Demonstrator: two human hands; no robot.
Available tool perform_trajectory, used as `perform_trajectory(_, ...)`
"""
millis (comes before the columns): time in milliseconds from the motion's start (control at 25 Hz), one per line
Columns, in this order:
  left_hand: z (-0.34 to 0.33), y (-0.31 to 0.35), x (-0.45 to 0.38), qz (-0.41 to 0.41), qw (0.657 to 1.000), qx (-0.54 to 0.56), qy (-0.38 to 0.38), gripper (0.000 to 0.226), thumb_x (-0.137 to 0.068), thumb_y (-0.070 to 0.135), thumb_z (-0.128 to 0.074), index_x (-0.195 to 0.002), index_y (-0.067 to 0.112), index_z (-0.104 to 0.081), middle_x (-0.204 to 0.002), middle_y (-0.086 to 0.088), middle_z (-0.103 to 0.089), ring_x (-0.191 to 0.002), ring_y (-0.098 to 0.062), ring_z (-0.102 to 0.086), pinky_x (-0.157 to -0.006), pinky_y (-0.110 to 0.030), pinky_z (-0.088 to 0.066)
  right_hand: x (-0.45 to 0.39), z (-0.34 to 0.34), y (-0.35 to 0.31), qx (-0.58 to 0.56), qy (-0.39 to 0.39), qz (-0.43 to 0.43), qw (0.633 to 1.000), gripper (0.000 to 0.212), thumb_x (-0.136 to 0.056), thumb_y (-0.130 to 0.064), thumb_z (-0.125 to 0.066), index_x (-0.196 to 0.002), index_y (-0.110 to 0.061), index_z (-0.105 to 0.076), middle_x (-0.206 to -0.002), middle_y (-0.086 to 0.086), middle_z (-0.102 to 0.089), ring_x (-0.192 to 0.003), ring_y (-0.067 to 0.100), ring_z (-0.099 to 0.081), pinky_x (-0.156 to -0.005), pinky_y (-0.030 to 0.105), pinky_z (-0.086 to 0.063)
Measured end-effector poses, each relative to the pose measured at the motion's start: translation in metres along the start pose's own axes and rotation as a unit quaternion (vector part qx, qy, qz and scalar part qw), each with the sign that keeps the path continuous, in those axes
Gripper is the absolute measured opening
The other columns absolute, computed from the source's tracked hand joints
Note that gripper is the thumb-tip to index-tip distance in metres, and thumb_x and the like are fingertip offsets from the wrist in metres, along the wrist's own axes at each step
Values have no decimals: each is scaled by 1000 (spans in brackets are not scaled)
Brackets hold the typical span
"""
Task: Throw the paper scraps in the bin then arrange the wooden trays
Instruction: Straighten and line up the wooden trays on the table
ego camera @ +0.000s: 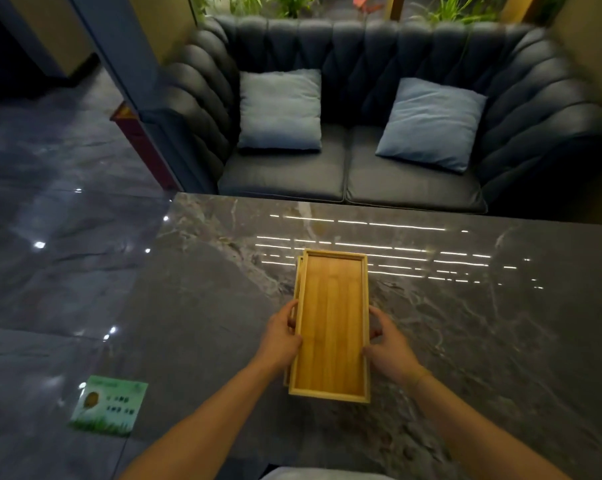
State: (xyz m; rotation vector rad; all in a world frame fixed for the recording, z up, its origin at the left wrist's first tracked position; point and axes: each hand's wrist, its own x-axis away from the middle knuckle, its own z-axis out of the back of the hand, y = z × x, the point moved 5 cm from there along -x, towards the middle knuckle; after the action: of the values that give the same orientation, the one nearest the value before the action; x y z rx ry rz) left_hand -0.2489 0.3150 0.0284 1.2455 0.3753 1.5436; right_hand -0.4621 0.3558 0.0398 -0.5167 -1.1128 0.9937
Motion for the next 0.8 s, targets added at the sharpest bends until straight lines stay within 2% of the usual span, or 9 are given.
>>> perform_trajectory(120, 3, -4, -15, -2, 1000, -4, 0, 64, -87, 4, -60, -142, 28, -39, -125, -11, -57, -106, -28, -63, -92, -53, -54, -16, -9, -7, 41, 17, 4, 999, 68, -85, -7, -63, -143, -32, -37, -112, 2, -63, -93, 17, -62, -78, 37, -57)
perform_trajectory(280, 3, -8, -23, -14, 999, -33, 11, 56, -87, 11, -62, -137, 32, -47, -118, -11, -60, -98, -23, -65, -89, -50, -55, -22, -18, -2, 92, 11, -31, 995, 70, -90, -11, -58, -148, -33, -26, -122, 5, -53, -106, 21, -57, -93, 42, -52)
perform_trajectory(520, 2, -16, -24, -13, 996, -82, 27, 54, -90, 16, -55, -135, 42, -42, -99, 5, -49, -80, -5, -56, -83, -33, -54, -26, -22, 0, 78, 15, -40, 996, 67, -90, -15, -61, -147, -30, -29, -125, 3, -50, -105, 18, -58, -94, 40, -53)
perform_trajectory(680, -3, -23, -29, 18, 998, -62, 25, 54, -88, 7, -55, -138, 26, -47, -119, -5, -55, -106, -19, -59, -97, -41, -51, -30, -25, 8, 52, 9, -87, 995, 64, -87, -11, -63, -143, -27, -36, -119, 2, -47, -108, 21, -58, -95, 38, -51)
perform_trajectory(800, -7, -28, -35, 39, 997, -71, 6, 42, -86, 1, -51, -124, 16, -60, -117, -11, -62, -107, -25, -61, -96, -47, -51, -34, -32, 13, 60, -10, -106, 992, 56, -86, -13, -62, -138, -24, -45, -112, -1, -42, -98, 17, -54, -92, 34, -50)
